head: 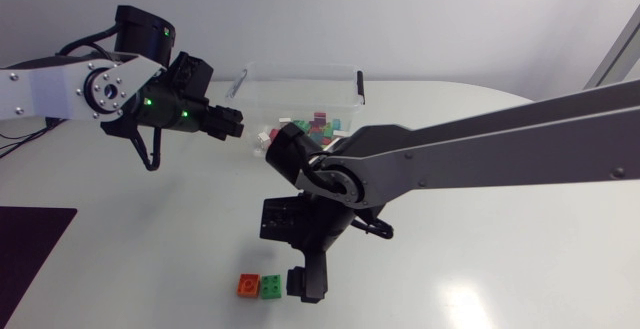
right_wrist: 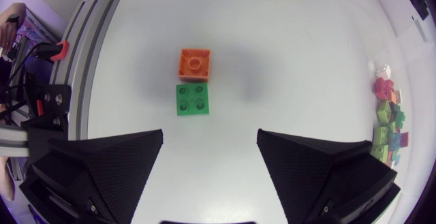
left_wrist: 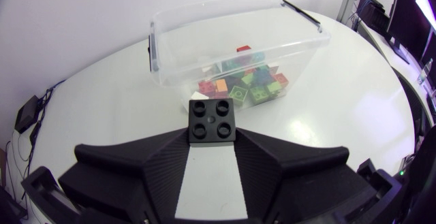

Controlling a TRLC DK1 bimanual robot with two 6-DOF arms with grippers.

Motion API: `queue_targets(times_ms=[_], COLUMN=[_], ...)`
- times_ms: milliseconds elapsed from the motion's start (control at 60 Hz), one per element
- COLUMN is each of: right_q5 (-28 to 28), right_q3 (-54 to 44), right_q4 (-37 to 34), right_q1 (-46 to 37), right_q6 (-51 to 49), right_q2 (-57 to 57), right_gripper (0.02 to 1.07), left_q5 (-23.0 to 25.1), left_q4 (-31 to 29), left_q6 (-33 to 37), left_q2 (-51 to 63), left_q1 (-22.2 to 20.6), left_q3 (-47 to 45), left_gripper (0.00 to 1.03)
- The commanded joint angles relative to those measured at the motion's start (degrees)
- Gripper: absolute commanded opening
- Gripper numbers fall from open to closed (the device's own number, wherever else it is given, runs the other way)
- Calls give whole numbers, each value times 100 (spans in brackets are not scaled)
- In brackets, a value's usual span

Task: Place the duplo bricks in the container

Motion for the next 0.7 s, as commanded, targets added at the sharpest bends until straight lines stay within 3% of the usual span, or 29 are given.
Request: queue_targets(times_ms=[0,400,467,683], right_q5=[57,707,795,1085], right_q3=[222,1039,1162,1426], right_q4=[-159,-678,-810,-994], right_q1=[147,674,780,929], right_q6=[-83,243,313,550], right_q2=[281,1107,1186,1467], right_gripper=[99,95,91,61], left_q5=[107,441,494,520], left_q4=[-114,-484,-501,-527], left_q6=[136,276,276,276], left_q2=[-80,228,360,826], left_q1=[108,415,451,389], left_q3=[428,1342,1491,1966], left_gripper=[41,41,41,41])
